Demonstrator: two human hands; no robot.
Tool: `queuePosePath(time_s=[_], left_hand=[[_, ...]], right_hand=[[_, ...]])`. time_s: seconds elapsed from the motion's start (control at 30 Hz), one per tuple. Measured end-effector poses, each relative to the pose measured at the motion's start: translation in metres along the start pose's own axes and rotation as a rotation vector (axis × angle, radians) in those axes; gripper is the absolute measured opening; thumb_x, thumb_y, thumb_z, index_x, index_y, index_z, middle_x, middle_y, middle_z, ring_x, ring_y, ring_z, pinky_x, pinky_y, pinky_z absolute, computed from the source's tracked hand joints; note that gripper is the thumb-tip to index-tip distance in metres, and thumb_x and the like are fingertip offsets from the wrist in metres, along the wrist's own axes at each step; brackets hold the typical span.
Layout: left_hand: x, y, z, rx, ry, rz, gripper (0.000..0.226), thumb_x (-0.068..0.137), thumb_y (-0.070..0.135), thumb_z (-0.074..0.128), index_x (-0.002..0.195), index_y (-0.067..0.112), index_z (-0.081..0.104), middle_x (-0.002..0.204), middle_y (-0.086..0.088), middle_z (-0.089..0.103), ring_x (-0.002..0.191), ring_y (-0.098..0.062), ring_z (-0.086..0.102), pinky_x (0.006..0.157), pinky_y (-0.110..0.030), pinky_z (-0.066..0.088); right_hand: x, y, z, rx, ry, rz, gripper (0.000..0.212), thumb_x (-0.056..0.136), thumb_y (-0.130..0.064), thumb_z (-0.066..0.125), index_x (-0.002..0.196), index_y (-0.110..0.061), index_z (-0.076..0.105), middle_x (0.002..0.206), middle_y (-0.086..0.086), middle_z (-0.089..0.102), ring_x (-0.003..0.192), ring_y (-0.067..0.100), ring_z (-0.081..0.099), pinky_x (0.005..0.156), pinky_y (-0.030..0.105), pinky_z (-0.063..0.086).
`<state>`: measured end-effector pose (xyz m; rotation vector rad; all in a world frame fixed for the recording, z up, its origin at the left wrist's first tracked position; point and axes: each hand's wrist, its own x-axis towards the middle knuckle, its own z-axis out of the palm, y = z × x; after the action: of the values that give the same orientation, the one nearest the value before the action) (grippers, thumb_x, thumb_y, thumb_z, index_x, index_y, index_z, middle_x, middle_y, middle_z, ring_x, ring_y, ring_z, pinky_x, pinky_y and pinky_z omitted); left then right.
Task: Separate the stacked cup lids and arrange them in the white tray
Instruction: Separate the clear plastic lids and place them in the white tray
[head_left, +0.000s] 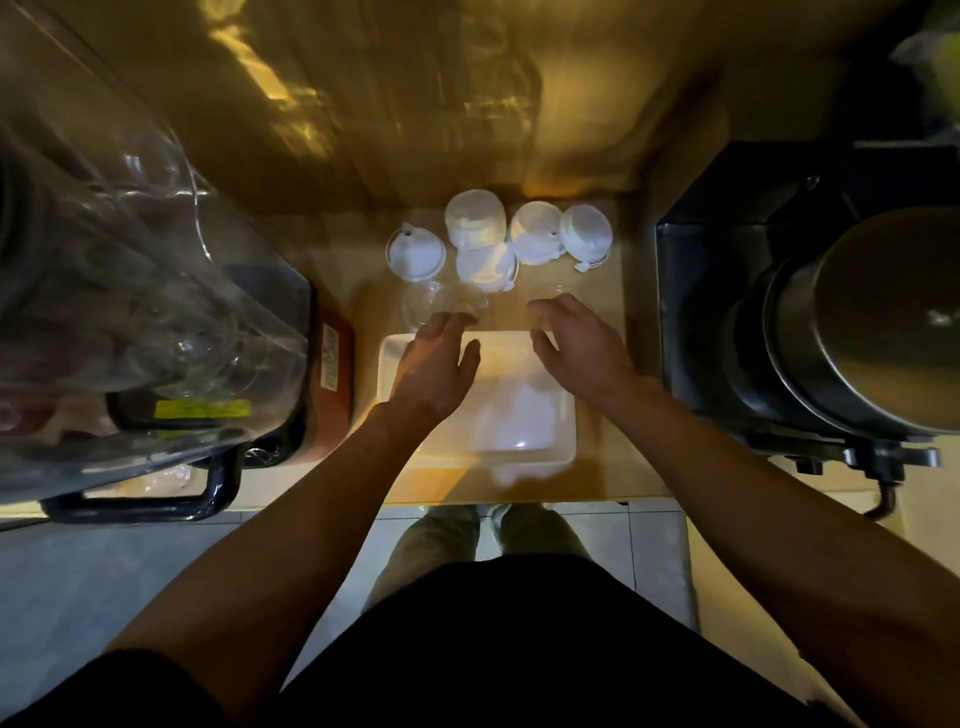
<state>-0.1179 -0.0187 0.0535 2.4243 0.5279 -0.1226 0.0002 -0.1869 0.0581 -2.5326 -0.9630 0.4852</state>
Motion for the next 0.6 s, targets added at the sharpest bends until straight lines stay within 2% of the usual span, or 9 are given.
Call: queuePosePath(time_s=[0.23, 0.43, 0.6], left_hand=[[0.039, 0.010, -0.001, 0.205, -0.049, 0.078, 0.040, 0.097, 0.028, 0.046, 0.135, 0.016, 0.048, 0.138, -0.011, 0.050, 0.125, -0.033, 0.049, 0.103, -0.047, 0.039], [0.067, 0.006, 0.000, 0.279, -0.118, 0.018, 0.042, 0.096, 0.030, 0.048, 0.136, 0.015, 0.046, 0.138, -0.011, 0.048, 0.126, -0.033, 0.048, 0.104, -0.049, 0.040], [0.086, -0.007, -0.001, 0.322, -0.159, -0.034, 0.045, 0.093, 0.029, 0.053, 0.135, 0.015, 0.046, 0.138, -0.013, 0.047, 0.126, -0.035, 0.046, 0.102, -0.048, 0.040]], right_hand=[[0.024, 0.026, -0.007, -0.121, -0.016, 0.002, 0.038, 0.095, -0.026, 0.046, 0.132, -0.020, 0.052, 0.126, 0.010, 0.055, 0.111, 0.030, 0.056, 0.085, 0.042, 0.053], [0.041, 0.042, -0.001, -0.204, -0.079, 0.036, 0.044, 0.095, -0.026, 0.048, 0.138, -0.016, 0.045, 0.133, 0.015, 0.052, 0.118, 0.033, 0.052, 0.088, 0.044, 0.052], [0.059, 0.050, 0.008, -0.219, -0.152, 0.073, 0.045, 0.092, -0.027, 0.049, 0.135, -0.016, 0.044, 0.128, 0.016, 0.051, 0.115, 0.035, 0.052, 0.085, 0.044, 0.051]])
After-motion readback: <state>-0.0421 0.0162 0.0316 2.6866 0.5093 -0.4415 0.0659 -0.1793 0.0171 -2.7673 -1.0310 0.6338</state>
